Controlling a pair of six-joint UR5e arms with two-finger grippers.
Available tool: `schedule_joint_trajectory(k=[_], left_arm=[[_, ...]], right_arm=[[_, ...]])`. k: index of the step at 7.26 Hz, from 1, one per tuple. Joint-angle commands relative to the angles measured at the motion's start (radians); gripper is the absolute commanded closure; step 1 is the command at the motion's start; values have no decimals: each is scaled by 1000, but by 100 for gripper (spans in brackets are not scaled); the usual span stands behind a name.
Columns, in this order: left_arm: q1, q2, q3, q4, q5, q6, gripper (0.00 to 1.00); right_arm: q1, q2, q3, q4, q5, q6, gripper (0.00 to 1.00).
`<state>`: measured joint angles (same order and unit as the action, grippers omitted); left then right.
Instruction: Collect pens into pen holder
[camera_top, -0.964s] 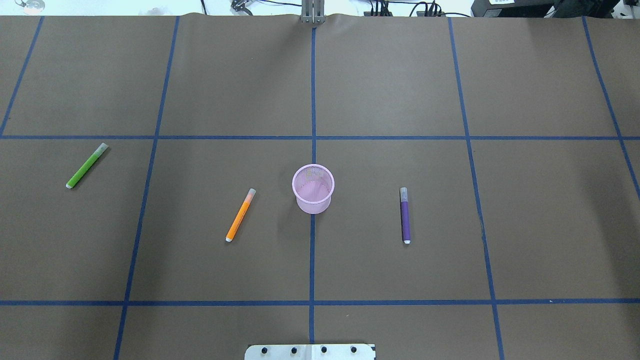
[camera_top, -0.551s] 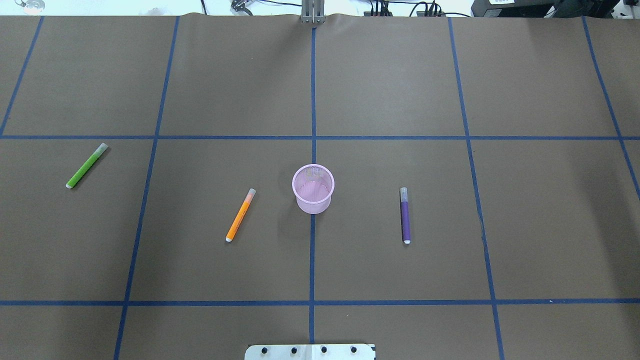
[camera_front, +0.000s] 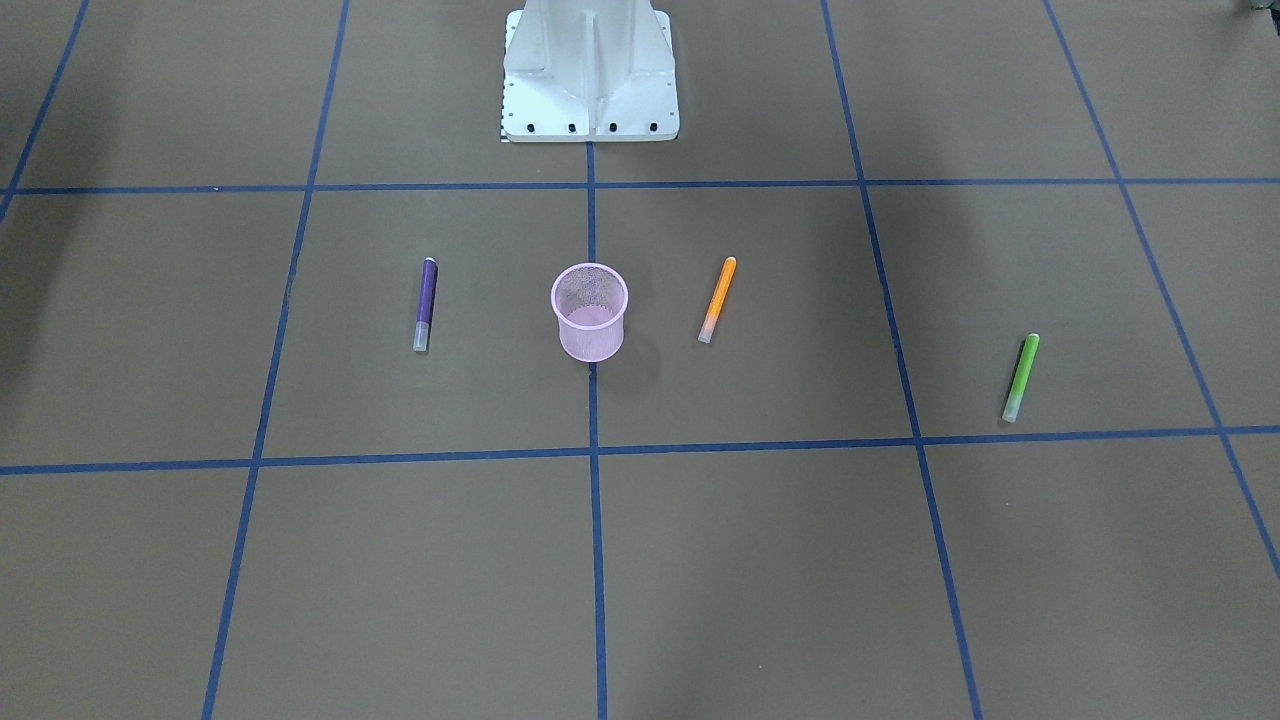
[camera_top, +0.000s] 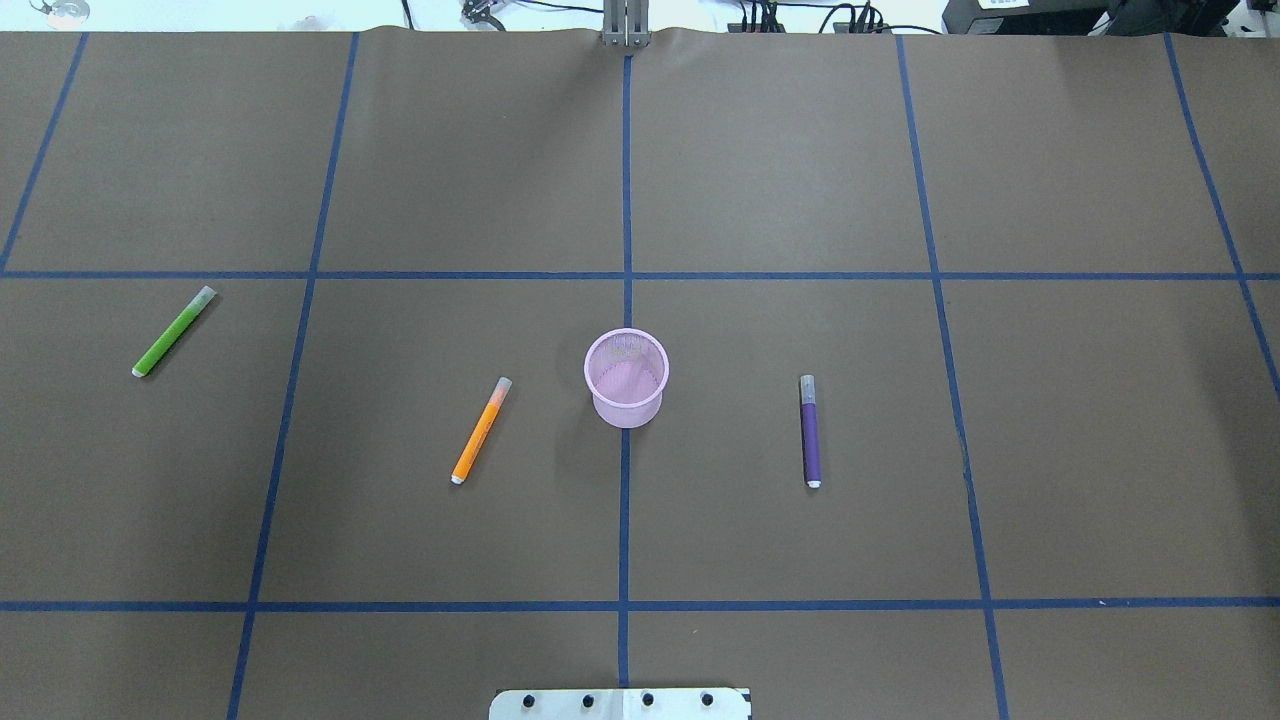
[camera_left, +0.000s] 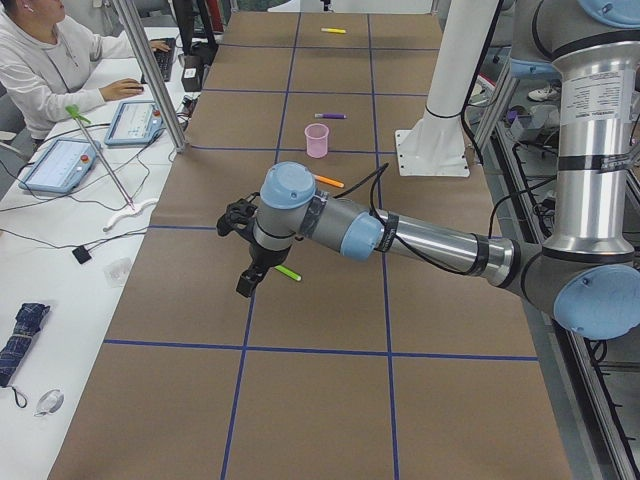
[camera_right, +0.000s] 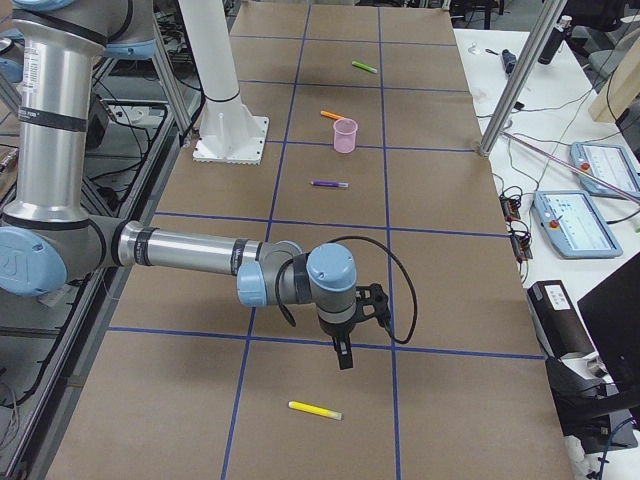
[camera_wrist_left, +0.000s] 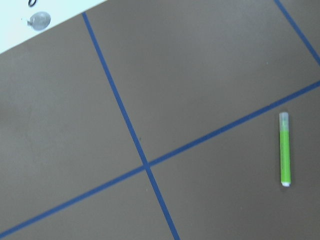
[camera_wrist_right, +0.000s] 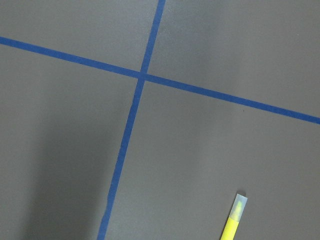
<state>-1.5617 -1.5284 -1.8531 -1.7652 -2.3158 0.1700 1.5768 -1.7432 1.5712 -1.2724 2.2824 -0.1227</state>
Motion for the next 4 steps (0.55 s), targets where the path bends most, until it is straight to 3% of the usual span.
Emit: schedule_joint_trajectory(k=[1,2,4], left_arm=[[9,-13,8,-22,-1,0,0],[9,-13,5,-25,-2,0,0],[9,-9,0,-42,-1,2,0]], right_arm=[[0,2,-245,237,26,126,0],[-1,4,-334,343,23,203,1],[-9,14,-390,358,9,218,5]])
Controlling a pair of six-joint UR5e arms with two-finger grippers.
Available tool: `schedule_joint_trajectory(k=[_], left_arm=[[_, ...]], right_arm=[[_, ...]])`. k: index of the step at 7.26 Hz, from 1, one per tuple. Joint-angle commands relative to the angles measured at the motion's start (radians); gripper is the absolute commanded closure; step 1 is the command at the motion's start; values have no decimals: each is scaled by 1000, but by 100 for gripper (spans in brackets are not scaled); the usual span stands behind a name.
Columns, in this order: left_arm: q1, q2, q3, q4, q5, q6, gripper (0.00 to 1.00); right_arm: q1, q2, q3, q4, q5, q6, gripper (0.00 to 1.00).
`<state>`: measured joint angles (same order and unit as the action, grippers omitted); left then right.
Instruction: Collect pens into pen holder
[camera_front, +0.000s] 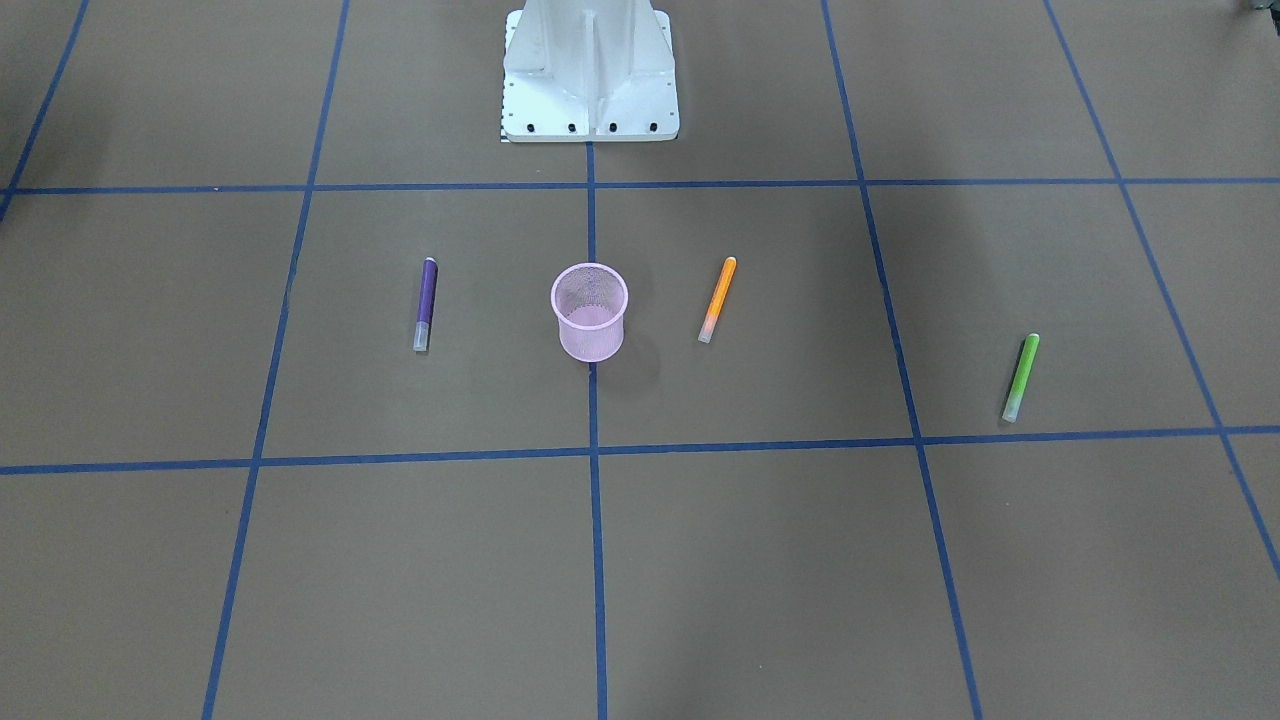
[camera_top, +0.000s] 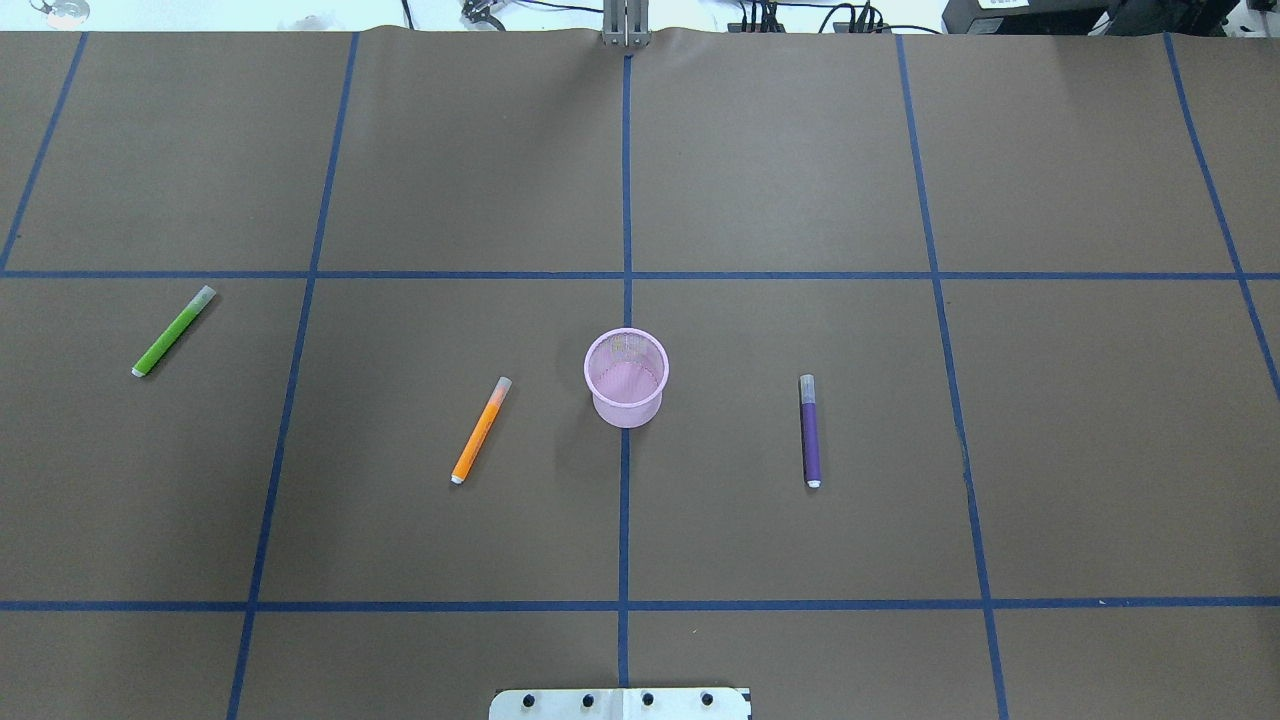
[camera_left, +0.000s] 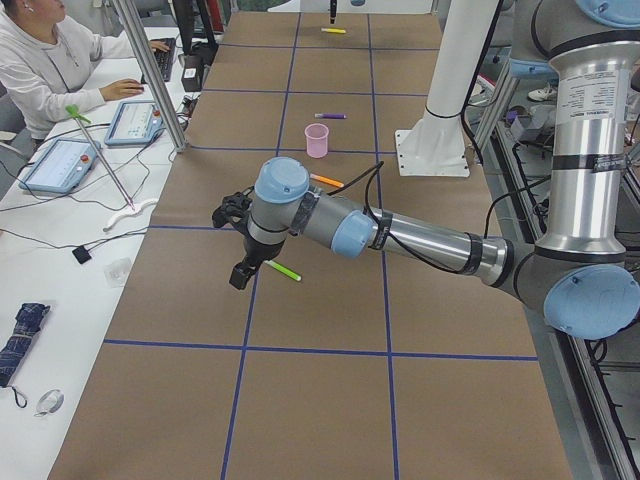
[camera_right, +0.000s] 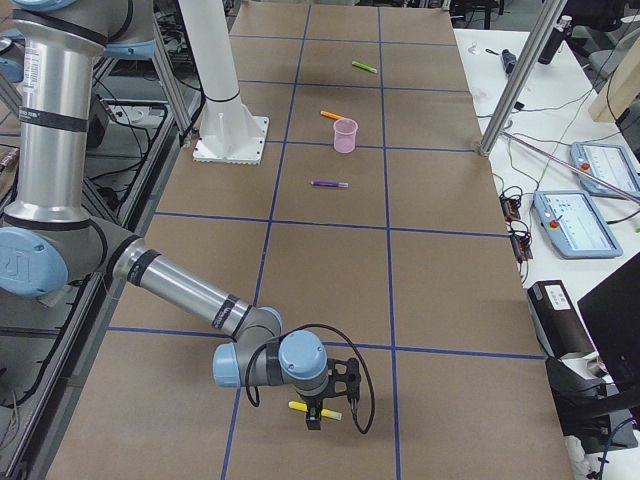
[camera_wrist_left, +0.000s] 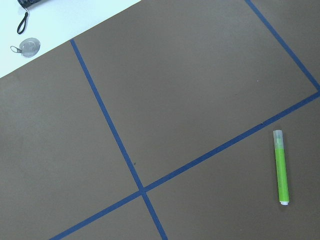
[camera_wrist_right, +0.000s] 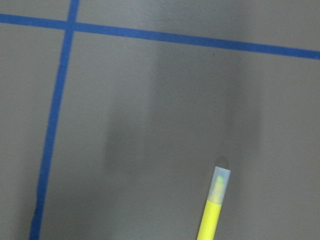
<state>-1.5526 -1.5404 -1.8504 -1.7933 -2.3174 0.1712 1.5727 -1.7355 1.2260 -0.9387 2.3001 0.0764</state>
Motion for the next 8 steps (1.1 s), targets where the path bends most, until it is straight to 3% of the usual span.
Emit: schedule_joint_trajectory(k=[1,2,3,8], left_arm=[[0,9,-1,-46,1,-2,0],[0,11,-3,-49,0,-2,0],[-1,11,-3,-49,0,-2,0],[-1,11,-4,-49,-13,-1,0]], right_arm=[[-8,34,-80,23,-10,23,9],[-14,62,-107,23,-10,31,15],[-31,74,-126,23,-10,31,29],[-71,113,-194,26,-33,33,41]])
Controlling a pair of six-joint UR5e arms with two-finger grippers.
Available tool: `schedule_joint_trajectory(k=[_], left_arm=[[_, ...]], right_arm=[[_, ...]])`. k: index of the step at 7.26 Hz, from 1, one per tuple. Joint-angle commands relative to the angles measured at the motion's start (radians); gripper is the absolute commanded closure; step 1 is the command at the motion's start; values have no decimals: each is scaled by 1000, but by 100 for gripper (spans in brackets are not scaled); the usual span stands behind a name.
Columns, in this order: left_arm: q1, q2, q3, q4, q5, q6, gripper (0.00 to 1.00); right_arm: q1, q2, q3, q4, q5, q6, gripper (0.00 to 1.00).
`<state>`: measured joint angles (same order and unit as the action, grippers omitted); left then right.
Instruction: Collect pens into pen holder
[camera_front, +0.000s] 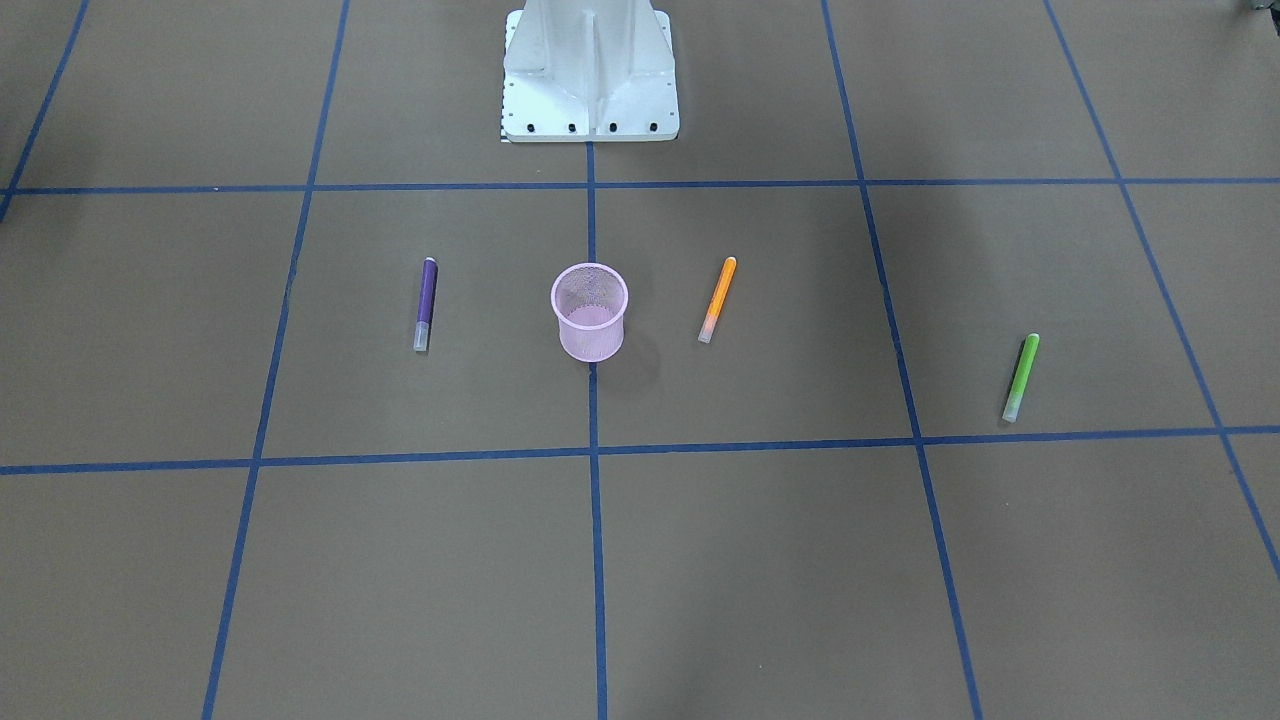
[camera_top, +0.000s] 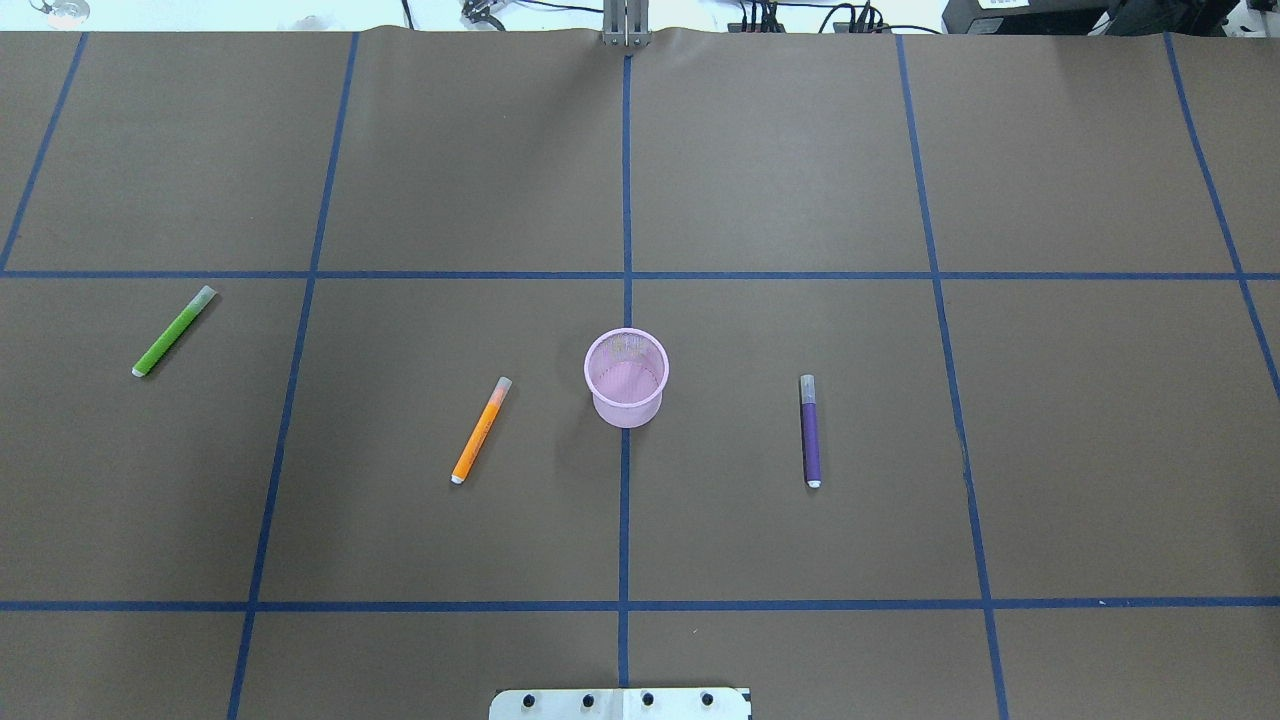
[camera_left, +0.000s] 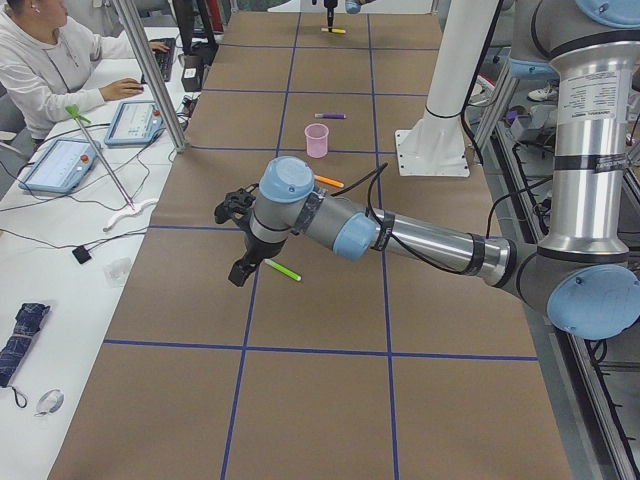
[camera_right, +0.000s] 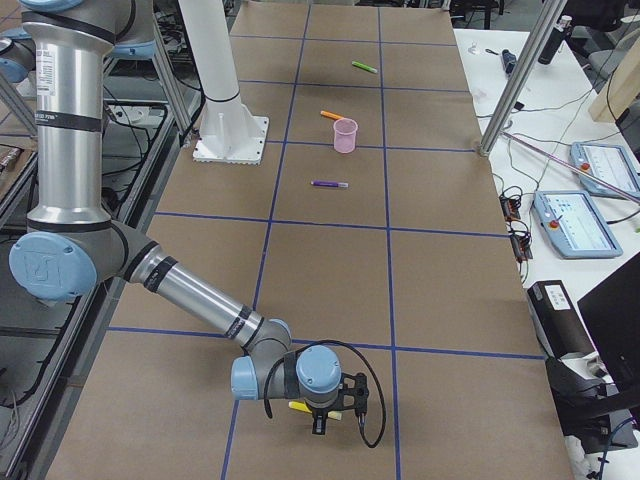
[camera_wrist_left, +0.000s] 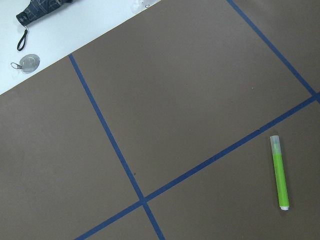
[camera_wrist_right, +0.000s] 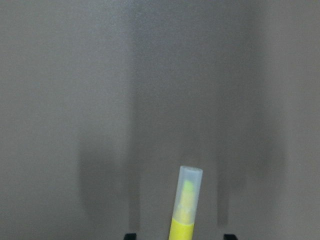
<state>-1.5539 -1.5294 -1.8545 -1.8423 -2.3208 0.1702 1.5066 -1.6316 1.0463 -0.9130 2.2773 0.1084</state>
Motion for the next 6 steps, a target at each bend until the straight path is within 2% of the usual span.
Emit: schedule_joint_trajectory(k=[1,4,5,6], left_arm=[[0,2,1,0,-28,0,0],[0,8,0,0,-28,2,0],[-2,8,-2,0,-28,2,0],[-2,11,-2,0,-35,2,0]], right_arm=[[-8,15,-25,0,-10,1,49],[-19,35,-46,-3,-12,1,54],[-20,35,-46,-3,-12,4,85],[-20,35,-43,-1,-12,4,100]])
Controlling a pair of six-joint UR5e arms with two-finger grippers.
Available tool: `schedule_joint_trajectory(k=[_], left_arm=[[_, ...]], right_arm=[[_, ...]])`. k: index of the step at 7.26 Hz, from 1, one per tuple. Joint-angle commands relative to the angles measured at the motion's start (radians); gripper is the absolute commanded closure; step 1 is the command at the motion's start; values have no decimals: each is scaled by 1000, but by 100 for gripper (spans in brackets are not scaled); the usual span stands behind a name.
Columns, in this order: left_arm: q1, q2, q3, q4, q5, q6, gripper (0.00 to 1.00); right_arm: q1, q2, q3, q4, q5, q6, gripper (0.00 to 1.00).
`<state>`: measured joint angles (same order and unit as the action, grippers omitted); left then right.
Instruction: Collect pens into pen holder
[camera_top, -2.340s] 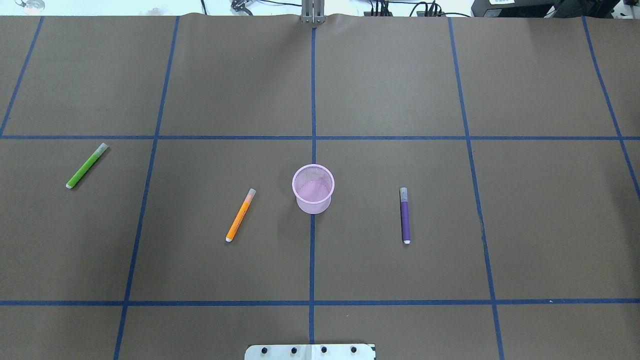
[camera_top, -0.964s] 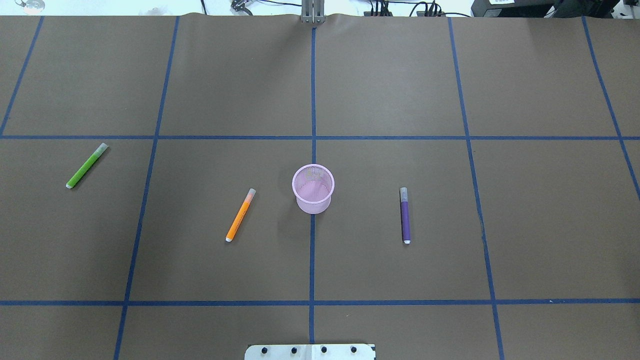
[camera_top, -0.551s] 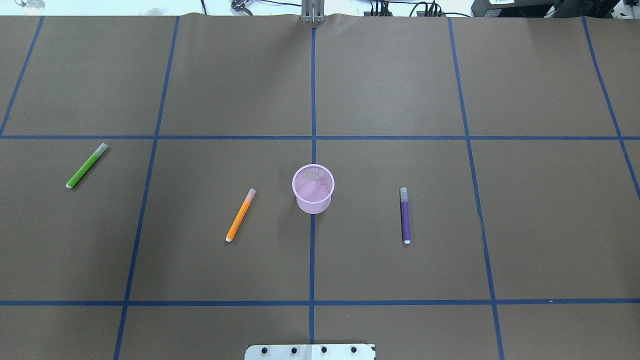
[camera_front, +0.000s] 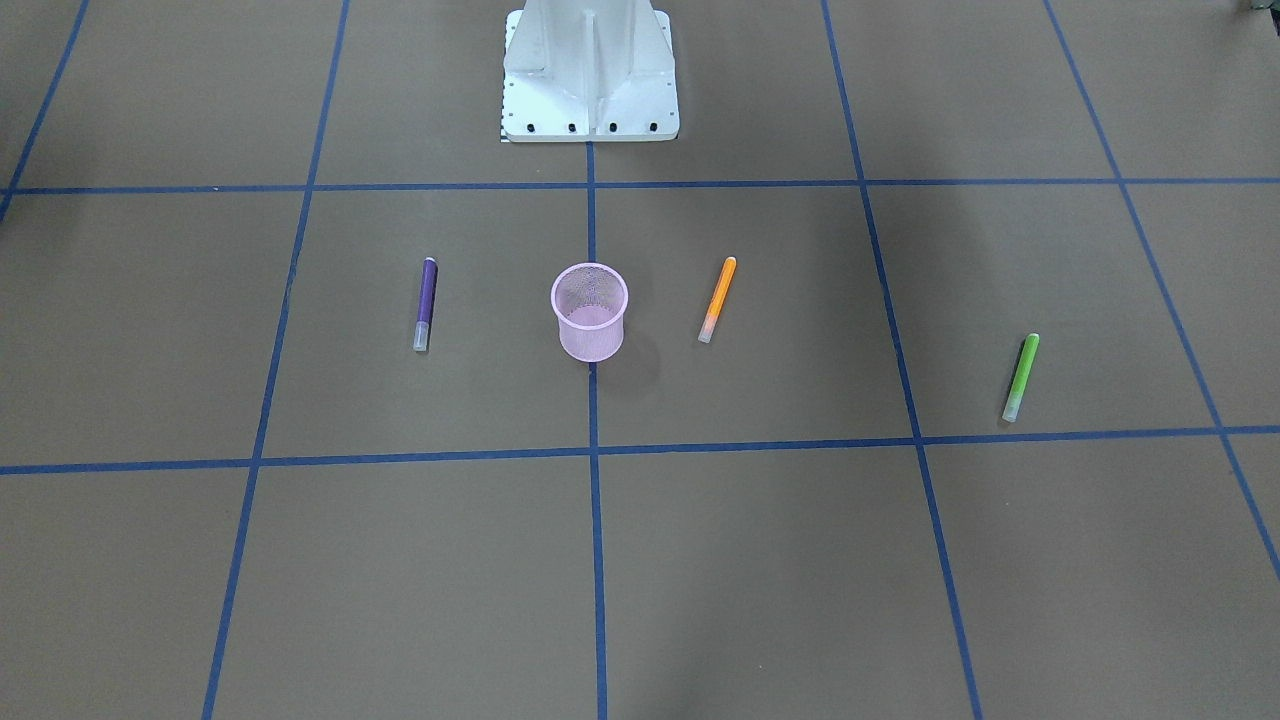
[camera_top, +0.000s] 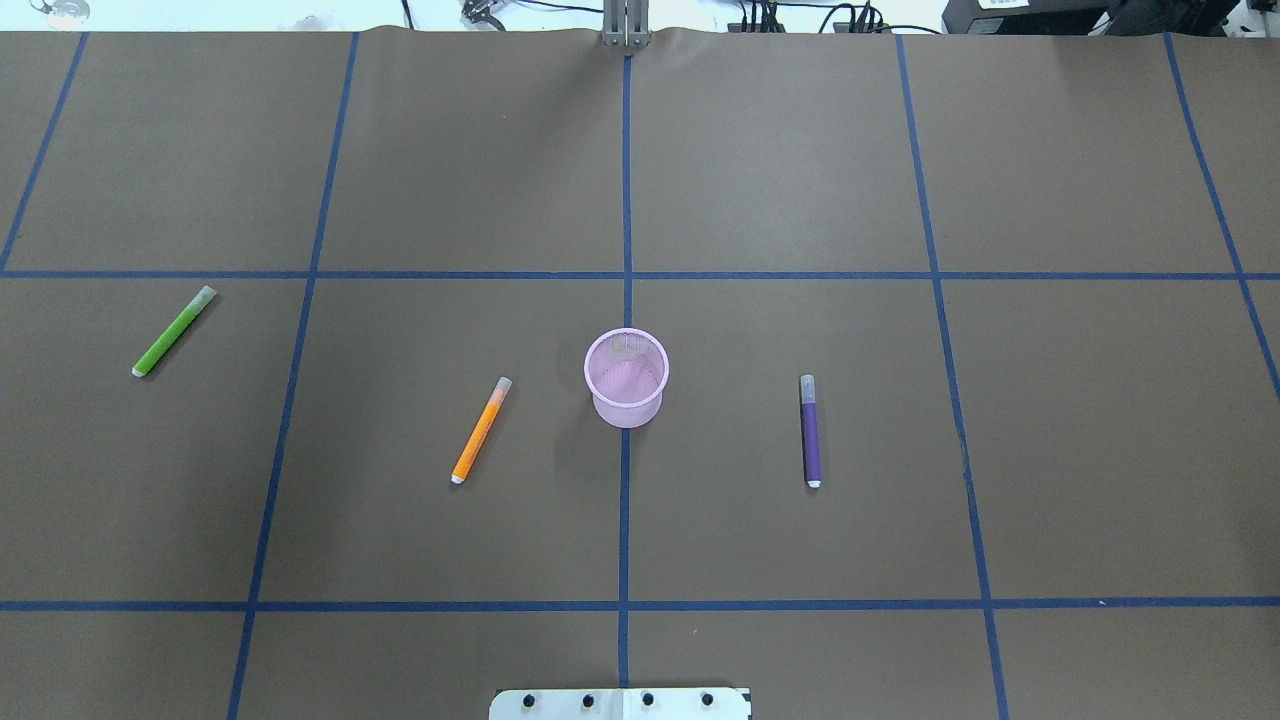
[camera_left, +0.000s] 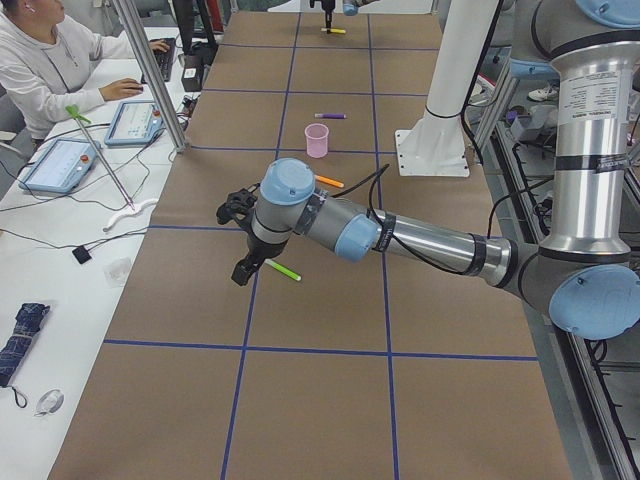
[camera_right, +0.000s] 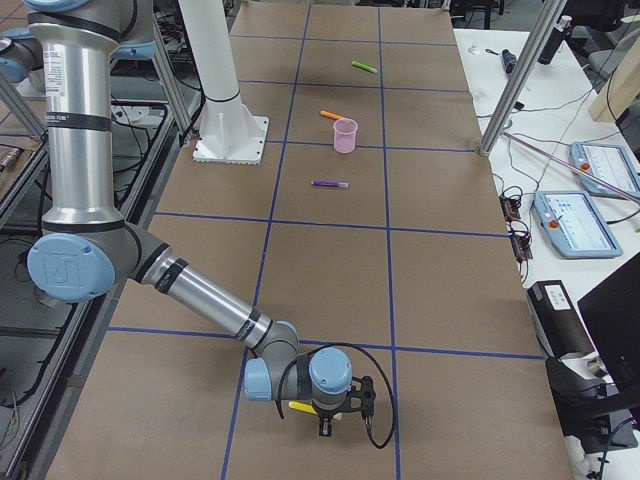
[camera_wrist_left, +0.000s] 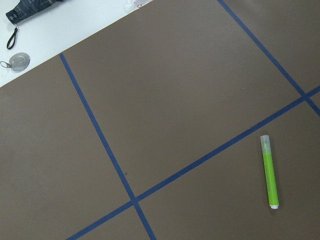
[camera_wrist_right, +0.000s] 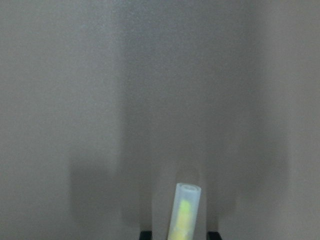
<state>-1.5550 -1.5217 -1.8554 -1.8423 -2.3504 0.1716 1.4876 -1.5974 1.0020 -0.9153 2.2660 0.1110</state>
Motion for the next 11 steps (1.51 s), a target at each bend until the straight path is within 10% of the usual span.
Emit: schedule_joint_trajectory(k=[1,7,11], left_arm=[[-1,5,-1,0,-7,0,0],[4,2,1,-62,-39,3,0],[189,-30,19,-144,-156,-6,0]], right_arm=[[-1,0,15,3,1,1,100],[-16,40,450,31,122,6,100],[-191,123,599,390,66,489,100]])
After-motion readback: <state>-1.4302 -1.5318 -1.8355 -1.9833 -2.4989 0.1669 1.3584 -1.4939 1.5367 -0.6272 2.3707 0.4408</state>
